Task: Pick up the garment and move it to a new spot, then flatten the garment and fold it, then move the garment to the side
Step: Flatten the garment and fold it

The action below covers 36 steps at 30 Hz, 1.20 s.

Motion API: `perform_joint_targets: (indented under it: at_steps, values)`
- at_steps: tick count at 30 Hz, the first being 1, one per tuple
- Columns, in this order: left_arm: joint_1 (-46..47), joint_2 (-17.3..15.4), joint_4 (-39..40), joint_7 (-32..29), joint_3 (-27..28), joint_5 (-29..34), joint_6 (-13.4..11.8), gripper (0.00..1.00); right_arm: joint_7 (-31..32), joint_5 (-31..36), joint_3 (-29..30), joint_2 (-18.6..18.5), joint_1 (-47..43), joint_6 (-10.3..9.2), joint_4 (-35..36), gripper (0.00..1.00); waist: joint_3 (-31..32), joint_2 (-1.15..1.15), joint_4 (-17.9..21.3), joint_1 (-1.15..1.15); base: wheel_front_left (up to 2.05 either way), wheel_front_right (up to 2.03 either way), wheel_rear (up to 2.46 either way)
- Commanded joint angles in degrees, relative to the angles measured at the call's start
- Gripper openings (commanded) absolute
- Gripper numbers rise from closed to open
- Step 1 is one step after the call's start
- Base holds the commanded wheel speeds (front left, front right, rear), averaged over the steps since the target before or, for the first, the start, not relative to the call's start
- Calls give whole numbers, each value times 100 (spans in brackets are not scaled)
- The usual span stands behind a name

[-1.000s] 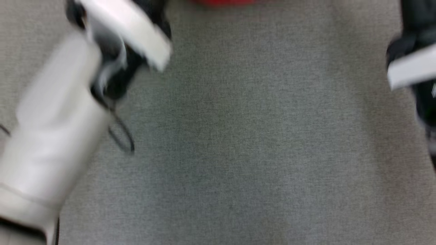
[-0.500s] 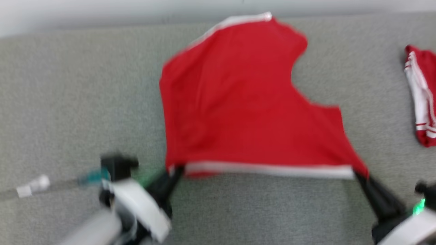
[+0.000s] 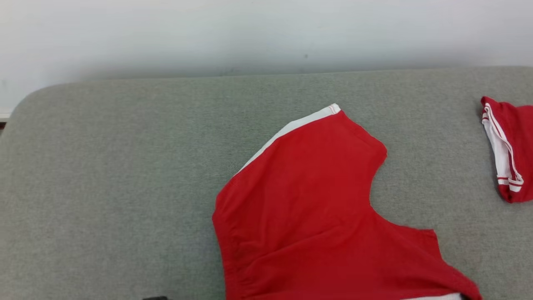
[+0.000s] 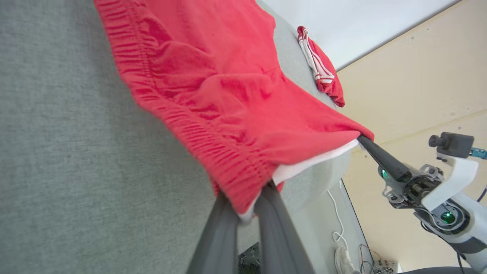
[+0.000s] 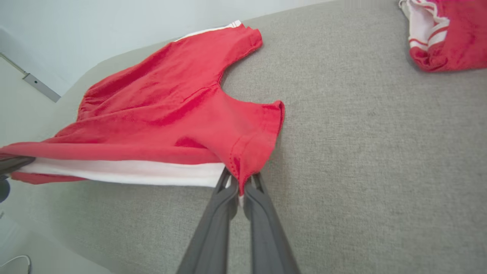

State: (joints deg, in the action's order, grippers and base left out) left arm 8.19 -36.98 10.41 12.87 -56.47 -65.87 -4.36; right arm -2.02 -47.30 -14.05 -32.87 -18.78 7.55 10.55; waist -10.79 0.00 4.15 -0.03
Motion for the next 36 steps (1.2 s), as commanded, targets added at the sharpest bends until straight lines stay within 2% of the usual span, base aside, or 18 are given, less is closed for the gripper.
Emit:
perform_joint_targets:
  at_steps: [1, 7, 9, 11, 15, 19, 23, 28, 34, 36]
  values:
    - [-2, 20, 181, -64, 57, -196, 15, 0, 108, -26, 152, -46, 140, -14, 106, 0, -5, 0, -65, 3, 0, 0, 0]
    - [488, 248, 580, -378, 486, -969, 163, 0, 743, -239, 385, -71, 1304, -13, 227, 0, -382, 0, -342, 3, 0, 0, 0]
    - [757, 364, 662, -570, 621, -1232, 272, 0, 1057, -314, 397, -182, 1798, -13, 119, 0, -594, 0, -526, 3, 0, 0, 0]
    - [1069, 481, 636, -772, 746, -1463, 277, 0, 1371, -409, 427, -278, 2302, -13, -1, 0, -827, 0, -713, 3, 0, 0, 0]
    - [1690, 797, 366, -1069, 924, -1724, 183, 0, 1994, -504, 344, -373, 3331, -13, -308, 0, -1258, 0, -1007, 3, 0, 0, 0]
    - [2139, 1083, -8, -1161, 1075, -1847, 45, 0, 2420, -488, 188, -260, 4308, -13, -737, 0, -1578, 0, -1186, 3, 0, 0, 0]
    - [2448, 1371, -468, -1098, 1123, -1800, -3, 0, 2608, -336, -1, -158, 5036, -13, -1197, 0, -1745, 0, -1386, 3, 0, 0, 0]
    - [2774, 1772, -972, -994, 1137, -1732, 93, 0, 2632, -231, -165, -109, 5597, -13, -1602, 0, -1849, 0, -1630, 3, 0, 0, 0]
    - [2983, 2039, -1361, -901, 1180, -1725, 179, 0, 2623, -116, -316, -182, 5988, -13, -1840, 0, -1942, 0, -1750, 3, 0, 0, 0]
    - [3007, 2092, -1496, -891, 1153, -1708, 187, 5, 2615, -87, -361, -180, 6088, -13, -1916, 0, -1970, 0, -1770, 3, 0, 0, 0]
